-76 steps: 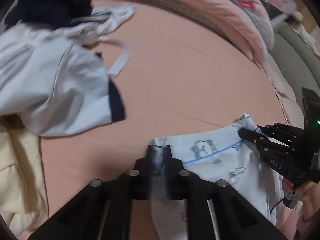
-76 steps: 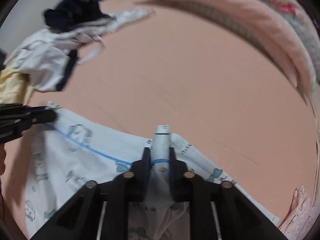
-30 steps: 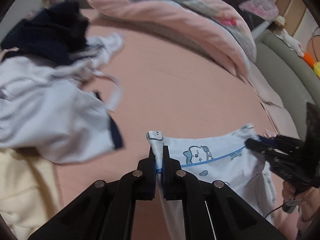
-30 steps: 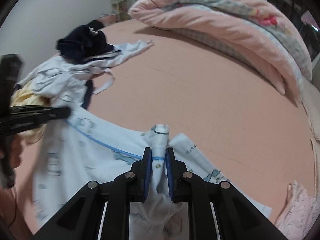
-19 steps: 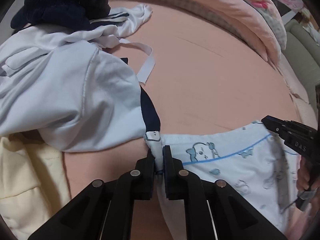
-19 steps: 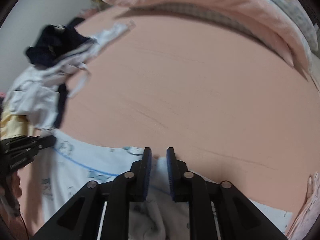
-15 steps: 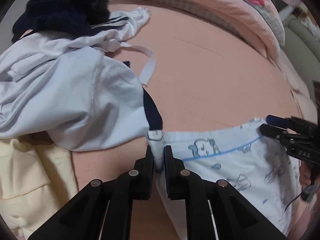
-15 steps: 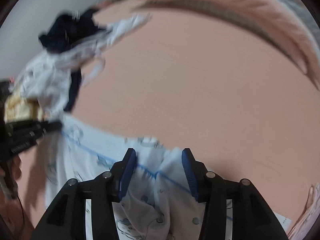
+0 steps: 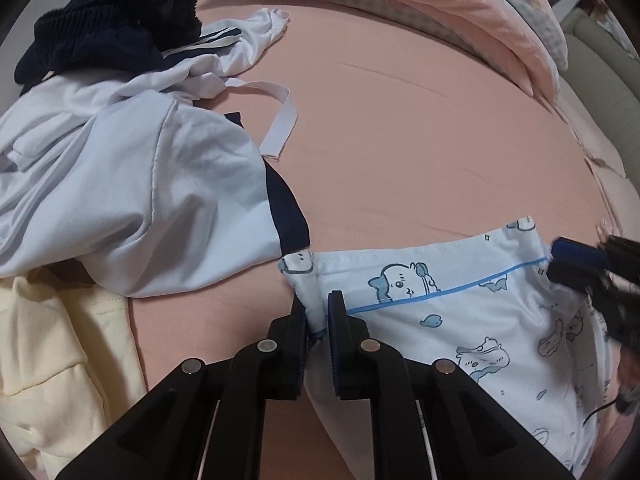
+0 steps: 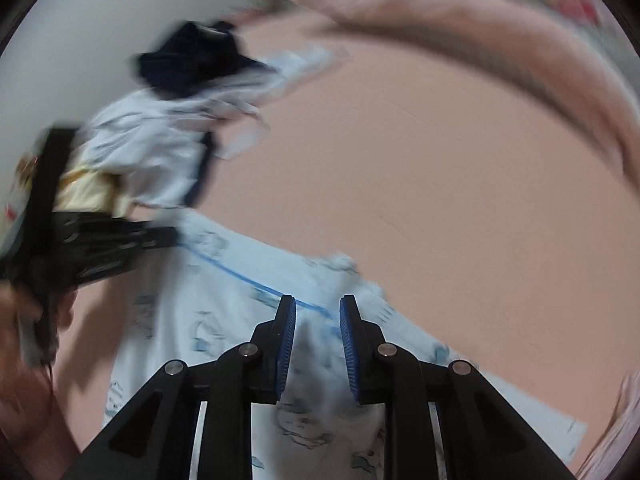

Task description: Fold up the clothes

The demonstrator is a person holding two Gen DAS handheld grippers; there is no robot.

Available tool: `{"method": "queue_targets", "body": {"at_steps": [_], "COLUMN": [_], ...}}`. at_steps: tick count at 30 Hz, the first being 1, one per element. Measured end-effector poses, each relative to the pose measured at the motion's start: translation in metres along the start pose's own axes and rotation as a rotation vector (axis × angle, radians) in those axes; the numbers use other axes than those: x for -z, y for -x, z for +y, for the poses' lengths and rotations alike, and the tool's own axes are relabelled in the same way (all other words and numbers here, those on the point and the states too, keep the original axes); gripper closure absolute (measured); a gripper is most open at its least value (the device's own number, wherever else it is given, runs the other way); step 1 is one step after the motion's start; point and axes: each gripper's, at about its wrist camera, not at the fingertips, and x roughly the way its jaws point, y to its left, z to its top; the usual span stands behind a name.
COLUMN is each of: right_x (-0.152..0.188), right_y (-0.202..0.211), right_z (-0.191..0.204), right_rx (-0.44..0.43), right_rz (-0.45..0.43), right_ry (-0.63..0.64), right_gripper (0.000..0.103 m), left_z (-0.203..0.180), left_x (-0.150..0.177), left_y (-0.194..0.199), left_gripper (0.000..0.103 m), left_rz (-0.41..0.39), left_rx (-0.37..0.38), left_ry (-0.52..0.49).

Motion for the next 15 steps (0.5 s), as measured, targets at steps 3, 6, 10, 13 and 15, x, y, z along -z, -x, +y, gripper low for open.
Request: {"method": "queue_targets", "body": {"at_steps": [3, 6, 10, 13, 15], "right_x": [0.007, 0.015, 0.019, 0.019, 0.029], "right_y": [-0.008, 0.009, 0.021, 0.003, -0.006], "right_z": [-0.030, -0.049, -0.067, -0.078, -0.080], "right_rx": [0.023, 0.021, 0.085, 0.183, 0.177], "right_rz": [0.015, -0.054, -0.063, 0.039, 0.087], "right_ry": [-0.119, -0.181, -0.170, -0.107, -0.056], "right_gripper": [0.072, 0.060, 0.060, 0.056, 0.050], "left_z": [0.000, 0.007, 0.015, 0.017, 0.018], "left_x": [0.000, -0.001, -0.001, -0.001, -0.001], "left_y": [-0.003, -0.004, -0.006, -0.008, -0.010], "left_gripper": [0.095, 0.095, 0.095, 0.095, 0.095], "left_rz": [0.000, 0.006, 0.011, 0.015, 0.015], "left_rx": [-0.008, 0.010, 0.028, 0.022, 0.014], "left_ry": [-0.014, 0.001, 0.022, 0.018, 0.013]}}
